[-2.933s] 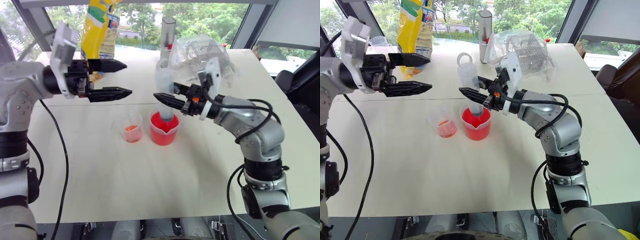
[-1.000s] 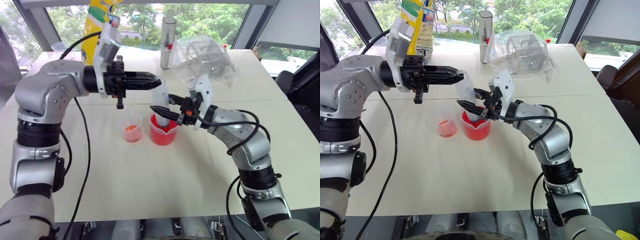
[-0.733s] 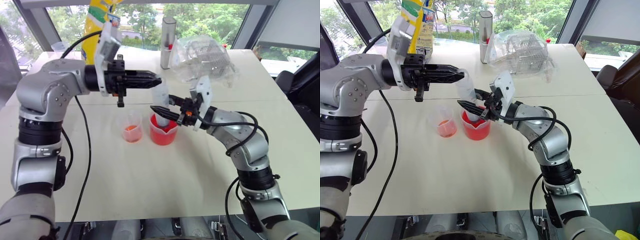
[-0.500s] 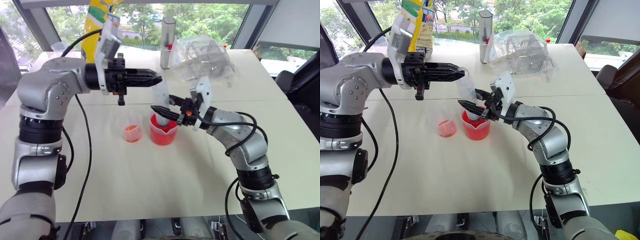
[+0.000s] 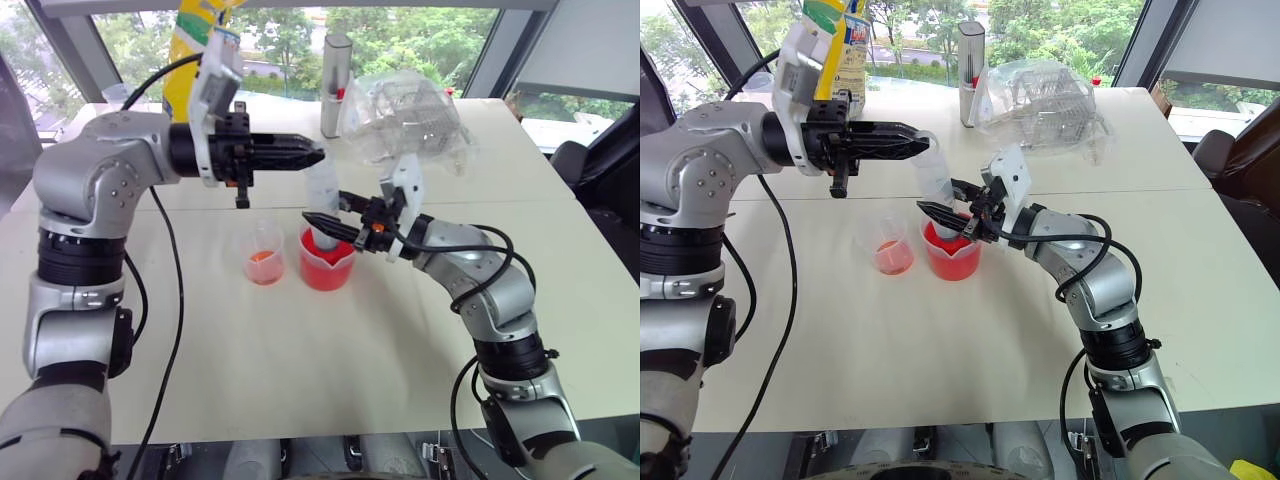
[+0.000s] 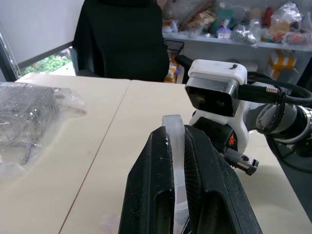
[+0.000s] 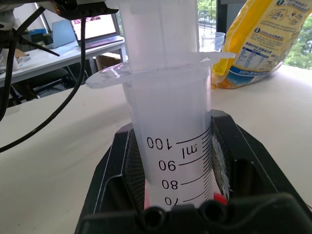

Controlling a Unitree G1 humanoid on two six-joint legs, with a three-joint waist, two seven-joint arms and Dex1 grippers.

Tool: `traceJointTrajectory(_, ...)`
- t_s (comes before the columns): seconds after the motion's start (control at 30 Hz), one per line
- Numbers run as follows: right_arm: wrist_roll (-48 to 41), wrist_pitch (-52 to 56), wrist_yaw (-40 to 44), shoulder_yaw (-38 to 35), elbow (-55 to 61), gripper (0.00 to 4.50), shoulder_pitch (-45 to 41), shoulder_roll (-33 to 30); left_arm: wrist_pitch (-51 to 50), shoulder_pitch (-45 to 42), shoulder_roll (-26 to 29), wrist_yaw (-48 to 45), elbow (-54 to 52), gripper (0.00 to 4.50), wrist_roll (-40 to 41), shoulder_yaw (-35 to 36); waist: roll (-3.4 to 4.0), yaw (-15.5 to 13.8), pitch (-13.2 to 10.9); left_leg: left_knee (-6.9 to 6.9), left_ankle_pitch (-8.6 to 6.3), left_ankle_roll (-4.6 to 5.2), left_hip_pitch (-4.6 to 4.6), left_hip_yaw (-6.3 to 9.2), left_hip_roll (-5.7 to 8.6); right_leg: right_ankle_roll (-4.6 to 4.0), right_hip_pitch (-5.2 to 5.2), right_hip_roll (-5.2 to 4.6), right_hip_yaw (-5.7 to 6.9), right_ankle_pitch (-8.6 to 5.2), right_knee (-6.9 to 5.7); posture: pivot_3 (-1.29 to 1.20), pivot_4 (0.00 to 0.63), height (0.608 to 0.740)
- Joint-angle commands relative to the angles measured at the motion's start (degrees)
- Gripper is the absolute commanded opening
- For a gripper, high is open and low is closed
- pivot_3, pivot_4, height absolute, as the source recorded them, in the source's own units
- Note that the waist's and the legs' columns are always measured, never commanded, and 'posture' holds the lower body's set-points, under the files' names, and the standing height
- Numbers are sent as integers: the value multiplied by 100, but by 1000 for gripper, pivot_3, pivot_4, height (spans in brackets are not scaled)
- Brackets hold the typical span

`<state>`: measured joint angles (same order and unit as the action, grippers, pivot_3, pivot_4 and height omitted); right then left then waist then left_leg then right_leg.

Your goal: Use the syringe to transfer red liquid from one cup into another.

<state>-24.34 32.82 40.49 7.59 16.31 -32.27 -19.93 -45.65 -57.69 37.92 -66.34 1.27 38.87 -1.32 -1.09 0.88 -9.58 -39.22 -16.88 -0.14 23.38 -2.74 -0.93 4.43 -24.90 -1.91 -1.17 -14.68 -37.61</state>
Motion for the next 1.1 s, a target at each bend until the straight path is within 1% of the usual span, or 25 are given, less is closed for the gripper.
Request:
traceJointTrajectory(0.03,-25,54,216,236,28,1461,41,-49,366,-394,86,204,15,52,-53,490,0,0,0,0,0,0,0,0,0,0,0,0,0,0,0,0,150,740)
traceJointTrajectory(0.3,-25,56,222,226,8,1461,-1,-65,364,-414,70,232,7,52,-75,491,0,0,0,0,0,0,0,0,0,0,0,0,0,0,0,0,150,740)
traceJointTrajectory(0.5,-3,31,226,202,38,1461,-113,-91,366,-259,96,181,-155,52,-101,433,0,2,0,0,0,0,0,0,0,0,0,0,0,0,0,0,150,740)
traceJointTrajectory(0.73,-6,8,209,2,58,1461,-545,-195,390,28,173,124,-359,52,-129,371,0,4,0,0,0,0,0,0,0,0,0,0,-1,0,-2,0,150,740)
traceJointTrajectory(0.77,-25,31,207,-26,74,1461,-585,-198,389,64,182,122,-372,838,-137,371,0,2,0,0,0,0,0,0,0,0,-1,0,-1,0,-2,0,150,740)
traceJointTrajectory(0.8,-42,56,204,-46,96,1461,-614,-198,375,96,191,118,-382,1070,-134,376,0,3,0,0,0,0,0,0,0,0,0,0,-1,0,-2,0,150,740)
traceJointTrajectory(0.9,-91,123,207,-67,192,1461,-636,-198,366,171,225,130,-369,2573,-158,368,0,1,0,0,0,0,-1,0,0,0,0,0,-1,0,-2,0,150,740)
traceJointTrajectory(0.93,-105,147,207,-65,234,1461,-630,-198,389,203,240,148,-363,3141,-193,361,0,1,0,0,0,0,-1,0,0,0,0,0,-1,0,-2,0,150,740)
traceJointTrajectory(0.97,-112,167,208,-64,262,1461,-626,-196,405,224,250,162,-361,3575,-216,357,0,0,0,0,0,0,0,0,0,0,0,0,-1,0,-2,0,150,740)
traceJointTrajectory(1.0,-126,193,203,-70,285,1461,-620,-189,430,258,267,143,-356,4104,-228,363,0,0,0,0,0,0,-1,-1,0,0,0,-1,-1,0,-2,0,150,740)
traceJointTrajectory(1.03,-139,214,196,-78,300,1461,-617,-181,446,277,281,159,-332,4442,-247,387,0,0,0,0,0,0,0,-1,0,0,0,-1,-1,0,-2,0,150,740)
traceJointTrajectory(1.1,-155,244,180,-87,324,1461,-607,-171,444,288,320,191,-268,4442,-232,470,0,-3,0,0,0,0,0,-1,0,0,0,-1,-1,0,-2,0,150,740)
